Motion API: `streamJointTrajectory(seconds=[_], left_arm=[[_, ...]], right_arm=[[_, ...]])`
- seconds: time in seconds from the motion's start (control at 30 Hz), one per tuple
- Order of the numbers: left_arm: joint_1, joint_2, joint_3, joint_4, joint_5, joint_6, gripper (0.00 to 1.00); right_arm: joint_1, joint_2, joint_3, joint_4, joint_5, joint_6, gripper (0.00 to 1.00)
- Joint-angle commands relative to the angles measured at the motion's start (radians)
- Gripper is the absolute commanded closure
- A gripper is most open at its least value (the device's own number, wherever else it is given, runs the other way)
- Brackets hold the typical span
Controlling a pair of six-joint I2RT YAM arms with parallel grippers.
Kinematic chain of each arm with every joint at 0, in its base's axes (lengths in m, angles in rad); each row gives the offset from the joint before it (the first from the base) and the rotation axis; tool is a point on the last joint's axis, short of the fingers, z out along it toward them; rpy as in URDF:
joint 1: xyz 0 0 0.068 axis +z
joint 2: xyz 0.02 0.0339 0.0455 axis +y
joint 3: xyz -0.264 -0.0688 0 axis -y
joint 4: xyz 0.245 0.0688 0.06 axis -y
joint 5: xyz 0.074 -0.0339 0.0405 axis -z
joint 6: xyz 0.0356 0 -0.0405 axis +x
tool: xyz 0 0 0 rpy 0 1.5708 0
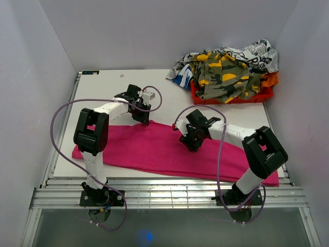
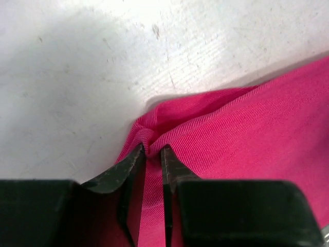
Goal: Fold and stack the trousers
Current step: Fold the trousers
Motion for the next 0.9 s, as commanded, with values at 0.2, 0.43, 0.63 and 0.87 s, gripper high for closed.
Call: streamJointTrajectory(seconds=[0.2, 0.43, 0.63, 0.87], left_arm=[[0.032, 0.072, 0.156, 0.090, -0.149, 0.014, 1.00], [0.049, 0.022, 0.256, 0.044, -0.045, 0.049, 0.49], [0.159, -0.176, 0.132, -0.077, -0.039, 0.068, 0.39], [0.386, -0.355, -0.151, -0.135, 0.006, 0.160, 0.44]], right_arm=[[-0.005, 0.099, -0.055, -0.072, 0.095, -0.085, 0.51], [-0.054, 0.016, 0.061, -0.123, 0.117, -0.083, 0.40], [-0.181, -0.155, 0.062, -0.253, 0.045, -0.100, 0.35], [-0.342, -0.356, -0.110, -0.411, 0.026, -0.154, 0.36]])
